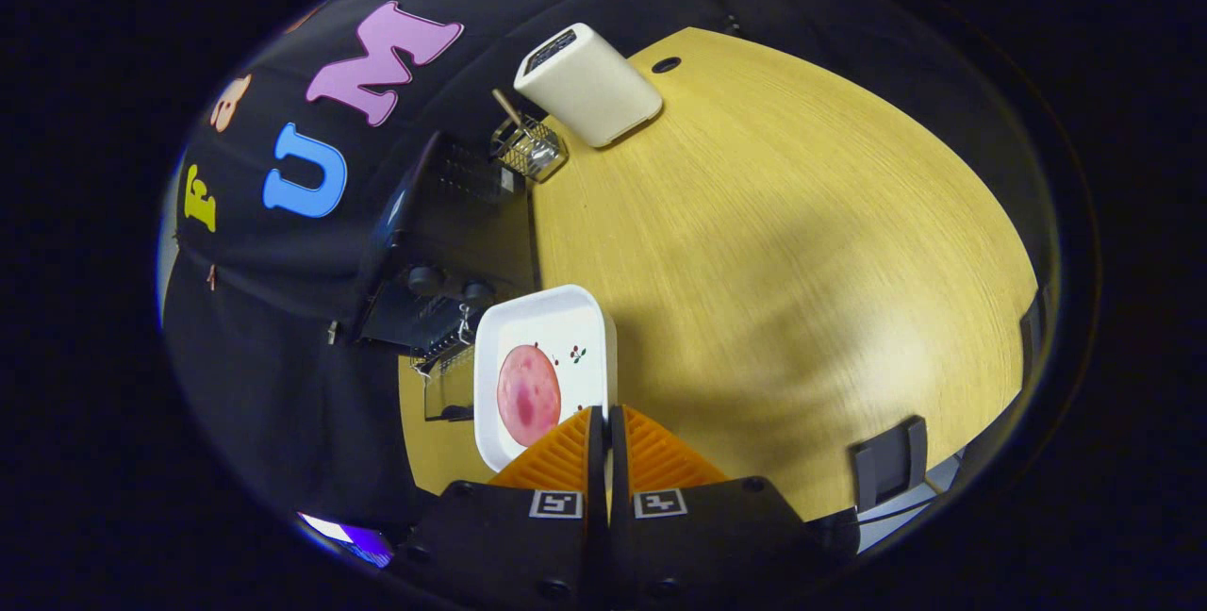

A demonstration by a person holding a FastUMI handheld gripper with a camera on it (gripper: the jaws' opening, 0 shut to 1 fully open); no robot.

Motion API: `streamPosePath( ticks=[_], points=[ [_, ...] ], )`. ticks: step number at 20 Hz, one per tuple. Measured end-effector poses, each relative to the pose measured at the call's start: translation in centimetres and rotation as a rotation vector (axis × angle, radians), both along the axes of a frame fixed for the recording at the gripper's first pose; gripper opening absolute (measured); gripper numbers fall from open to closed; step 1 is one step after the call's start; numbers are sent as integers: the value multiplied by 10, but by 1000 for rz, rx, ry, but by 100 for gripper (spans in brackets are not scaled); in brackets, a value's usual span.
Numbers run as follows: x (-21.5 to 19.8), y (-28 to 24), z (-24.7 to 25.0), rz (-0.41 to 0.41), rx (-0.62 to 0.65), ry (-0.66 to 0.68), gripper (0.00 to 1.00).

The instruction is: Open the toaster oven, put the food inside, and close the toaster oven door.

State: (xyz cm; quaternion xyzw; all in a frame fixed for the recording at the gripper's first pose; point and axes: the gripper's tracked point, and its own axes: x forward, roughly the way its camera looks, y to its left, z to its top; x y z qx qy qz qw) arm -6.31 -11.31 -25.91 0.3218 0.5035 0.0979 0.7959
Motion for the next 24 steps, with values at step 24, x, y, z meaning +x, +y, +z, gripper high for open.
streamPosePath(
  ticks=[24],
  points=[
    [63, 261, -11, -179, 65, -85, 5]
  ],
)
